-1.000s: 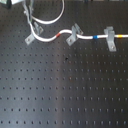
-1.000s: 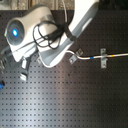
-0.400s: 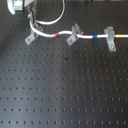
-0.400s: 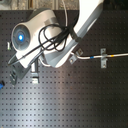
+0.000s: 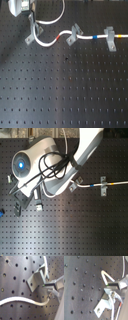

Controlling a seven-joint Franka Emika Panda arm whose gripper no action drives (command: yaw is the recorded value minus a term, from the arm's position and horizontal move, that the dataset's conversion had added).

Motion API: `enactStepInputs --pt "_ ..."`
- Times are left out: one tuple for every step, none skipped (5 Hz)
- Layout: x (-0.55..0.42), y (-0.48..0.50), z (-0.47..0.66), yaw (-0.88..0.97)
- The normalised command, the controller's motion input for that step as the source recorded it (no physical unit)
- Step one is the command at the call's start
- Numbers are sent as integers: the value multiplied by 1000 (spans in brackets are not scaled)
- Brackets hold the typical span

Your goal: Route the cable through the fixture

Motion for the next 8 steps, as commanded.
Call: enactStepInputs --pt "-374 -101 10 494" --pt "210 172 -4 120" --pt "561 119 -4 223" --pt "362 -195 3 249" --pt "188 -168 1 134" --pt "270 -112 2 189" --pt "27 18 -2 806" --pt "0 0 0 857"
